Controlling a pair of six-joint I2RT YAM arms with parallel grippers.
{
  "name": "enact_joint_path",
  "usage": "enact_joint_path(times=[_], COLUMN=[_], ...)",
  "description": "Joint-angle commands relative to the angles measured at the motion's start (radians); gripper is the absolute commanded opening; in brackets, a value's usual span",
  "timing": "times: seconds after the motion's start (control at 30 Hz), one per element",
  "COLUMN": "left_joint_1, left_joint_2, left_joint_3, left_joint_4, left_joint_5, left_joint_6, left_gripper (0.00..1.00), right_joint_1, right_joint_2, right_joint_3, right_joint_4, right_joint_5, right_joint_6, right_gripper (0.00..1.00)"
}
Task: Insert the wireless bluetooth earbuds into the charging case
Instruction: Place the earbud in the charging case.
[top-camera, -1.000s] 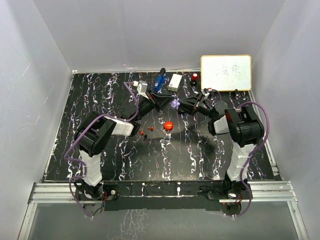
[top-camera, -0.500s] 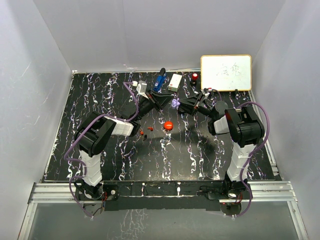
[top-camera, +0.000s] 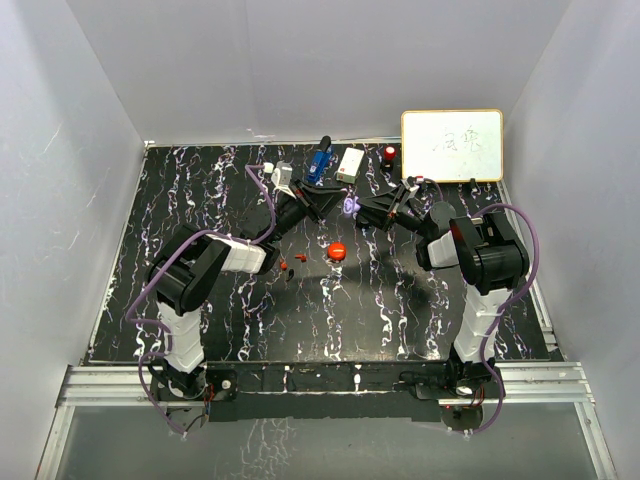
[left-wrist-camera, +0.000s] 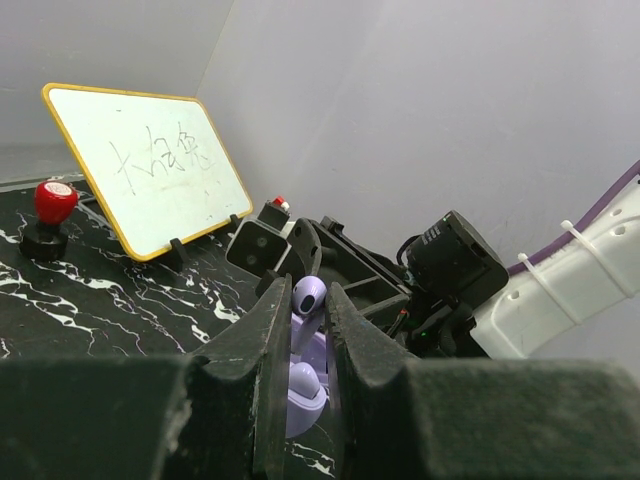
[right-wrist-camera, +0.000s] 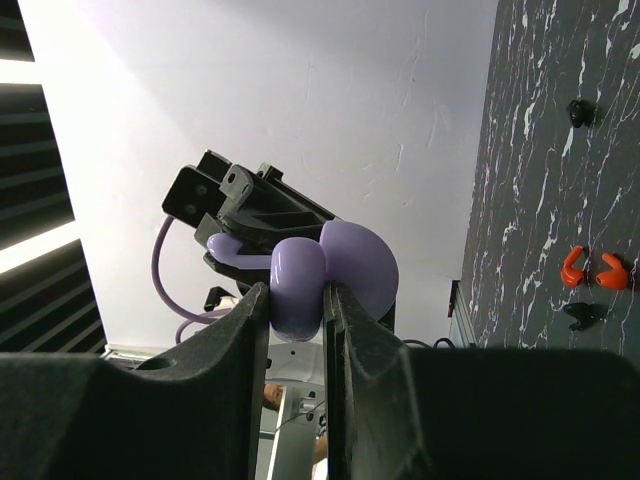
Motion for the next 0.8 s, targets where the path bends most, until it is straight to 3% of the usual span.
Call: enact_joint_path(times=[0.0, 0.77], left_joint_1=[0.000, 0.000], left_joint_2=[-0.061, -0.015], left_joint_3=[0.004, 0.036], left_joint_4=[0.210, 0.210], left_joint_5=[-0.005, -0.009], left_joint_6=[0.016, 0.015], left_gripper=[0.00, 0.00], right_joint_1=[0.004, 0.005], right_joint_2=[-0.045, -0.072], right_joint_3=[0.025, 0.017], right_joint_4=[0.335, 0.334], right_joint_5=[-0.003, -0.007], right_joint_6=[-0.001, -0.004], right_gripper=[0.00, 0.00])
